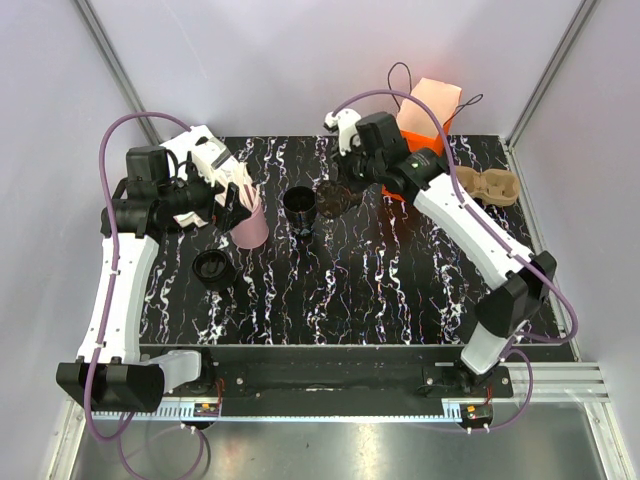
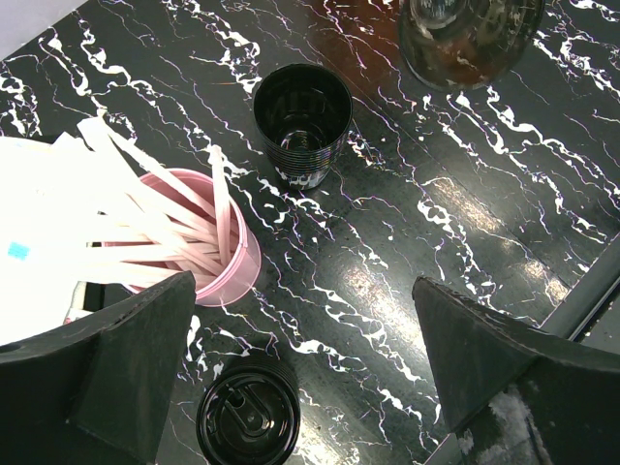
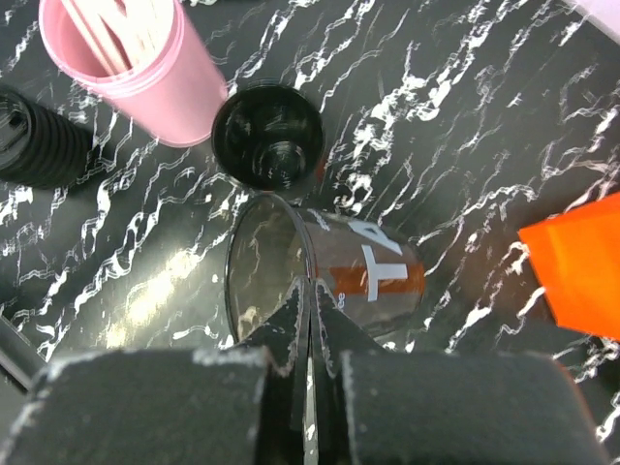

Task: Pack the takeout coffee

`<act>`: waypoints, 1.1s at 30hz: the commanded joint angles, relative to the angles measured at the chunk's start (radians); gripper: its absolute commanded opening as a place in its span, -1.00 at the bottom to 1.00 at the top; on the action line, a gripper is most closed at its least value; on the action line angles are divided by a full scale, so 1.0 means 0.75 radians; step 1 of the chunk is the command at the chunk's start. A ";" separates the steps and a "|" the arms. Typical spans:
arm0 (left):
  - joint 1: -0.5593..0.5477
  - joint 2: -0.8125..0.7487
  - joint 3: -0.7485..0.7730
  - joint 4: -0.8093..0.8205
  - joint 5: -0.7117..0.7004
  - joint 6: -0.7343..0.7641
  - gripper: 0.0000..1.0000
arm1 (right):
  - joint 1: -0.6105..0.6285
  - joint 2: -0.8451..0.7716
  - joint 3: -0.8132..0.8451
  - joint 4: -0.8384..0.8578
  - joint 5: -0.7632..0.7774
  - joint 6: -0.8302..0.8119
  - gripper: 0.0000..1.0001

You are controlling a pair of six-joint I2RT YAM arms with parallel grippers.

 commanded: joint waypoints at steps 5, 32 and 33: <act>-0.005 -0.011 0.001 0.064 0.037 -0.018 0.98 | -0.059 -0.184 -0.292 0.182 -0.212 0.027 -1.00; -0.003 0.011 0.005 0.064 0.049 -0.021 0.98 | -0.302 -0.178 -0.906 0.606 -0.854 0.174 -1.00; -0.005 0.011 0.005 0.064 0.053 -0.023 0.98 | -0.306 -0.176 -0.910 0.610 -0.864 0.172 -1.00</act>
